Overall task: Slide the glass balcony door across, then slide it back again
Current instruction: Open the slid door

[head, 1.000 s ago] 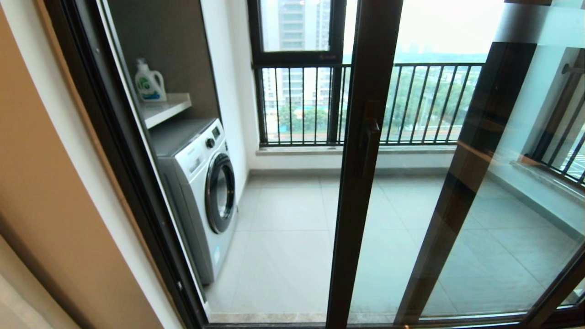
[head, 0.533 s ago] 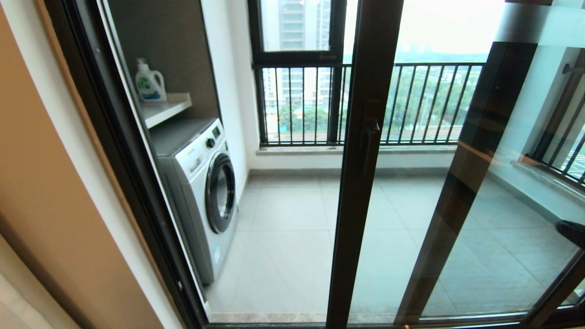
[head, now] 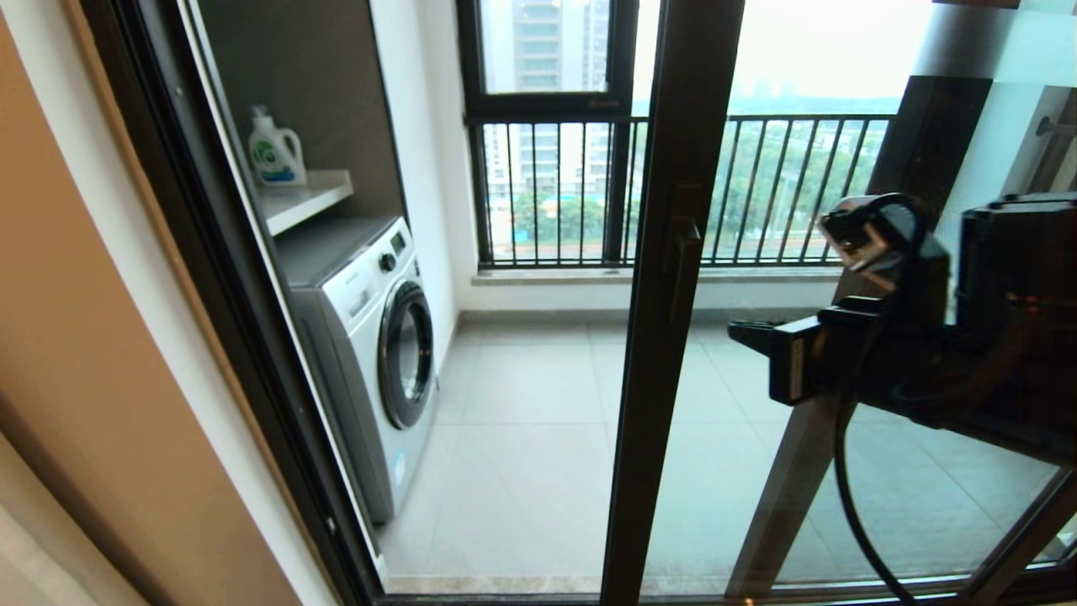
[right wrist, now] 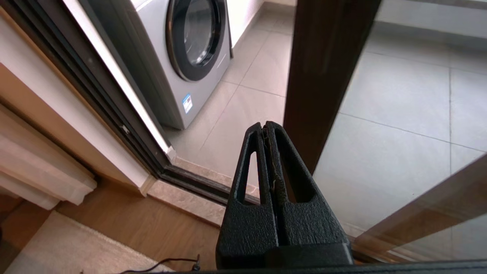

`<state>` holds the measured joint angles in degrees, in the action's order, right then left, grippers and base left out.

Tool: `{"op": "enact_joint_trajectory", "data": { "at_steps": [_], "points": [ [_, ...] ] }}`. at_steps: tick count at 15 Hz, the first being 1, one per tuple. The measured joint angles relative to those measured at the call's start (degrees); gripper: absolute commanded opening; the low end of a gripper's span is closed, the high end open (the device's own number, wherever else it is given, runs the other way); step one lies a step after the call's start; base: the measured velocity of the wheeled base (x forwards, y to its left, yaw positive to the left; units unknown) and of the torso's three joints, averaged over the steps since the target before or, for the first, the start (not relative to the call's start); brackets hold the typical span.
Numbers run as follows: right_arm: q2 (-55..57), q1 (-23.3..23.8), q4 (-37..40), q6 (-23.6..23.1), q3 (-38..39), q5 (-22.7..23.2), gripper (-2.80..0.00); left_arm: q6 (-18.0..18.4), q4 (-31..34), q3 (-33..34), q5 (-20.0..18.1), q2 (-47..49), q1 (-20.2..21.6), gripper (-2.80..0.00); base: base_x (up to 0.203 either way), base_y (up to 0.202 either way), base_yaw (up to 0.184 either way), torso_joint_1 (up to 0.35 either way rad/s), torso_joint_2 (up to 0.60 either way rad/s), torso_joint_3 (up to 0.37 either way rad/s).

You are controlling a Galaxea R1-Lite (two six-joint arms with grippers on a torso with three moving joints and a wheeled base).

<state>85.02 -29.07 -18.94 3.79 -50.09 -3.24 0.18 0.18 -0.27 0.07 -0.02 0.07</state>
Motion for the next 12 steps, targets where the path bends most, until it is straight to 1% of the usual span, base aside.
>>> {"op": "enact_joint_trajectory", "data": {
  "at_steps": [2,4,5,6,7,9,12],
  "points": [
    [6.4,-0.6,-3.9,-0.6,-1.3,-2.1,-2.8,0.0,0.0,0.0,0.0,0.0,0.0,-2.8,0.0,0.0,0.0,0.0,0.0,0.0],
    [11.5,-0.2,-11.6,-0.9,-1.1,-5.9,-2.8,0.0,0.0,0.0,0.0,0.0,0.0,-2.8,0.0,0.0,0.0,0.0,0.0,0.0],
    [12.8,0.2,-14.8,-0.8,-0.6,-7.4,-2.8,0.0,0.0,0.0,0.0,0.0,0.0,-2.8,0.0,0.0,0.0,0.0,0.0,0.0],
    [13.1,0.5,-16.7,-0.6,0.2,-8.0,-2.8,0.0,0.0,0.0,0.0,0.0,0.0,-2.8,0.0,0.0,0.0,0.0,0.0,0.0],
    [12.1,0.6,-16.6,-0.6,0.9,-8.1,-2.8,0.0,0.0,0.0,0.0,0.0,0.0,-2.8,0.0,0.0,0.0,0.0,0.0,0.0],
    [6.4,0.7,-12.7,-0.4,2.2,-8.2,-2.8,0.0,0.0,0.0,0.0,0.0,0.0,-2.8,0.0,0.0,0.0,0.0,0.0,0.0],
    [-6.6,0.7,-1.1,-0.3,3.3,-8.8,-2.8,0.0,0.0,0.0,0.0,0.0,0.0,-2.8,0.0,0.0,0.0,0.0,0.0,0.0]
  ]
}}
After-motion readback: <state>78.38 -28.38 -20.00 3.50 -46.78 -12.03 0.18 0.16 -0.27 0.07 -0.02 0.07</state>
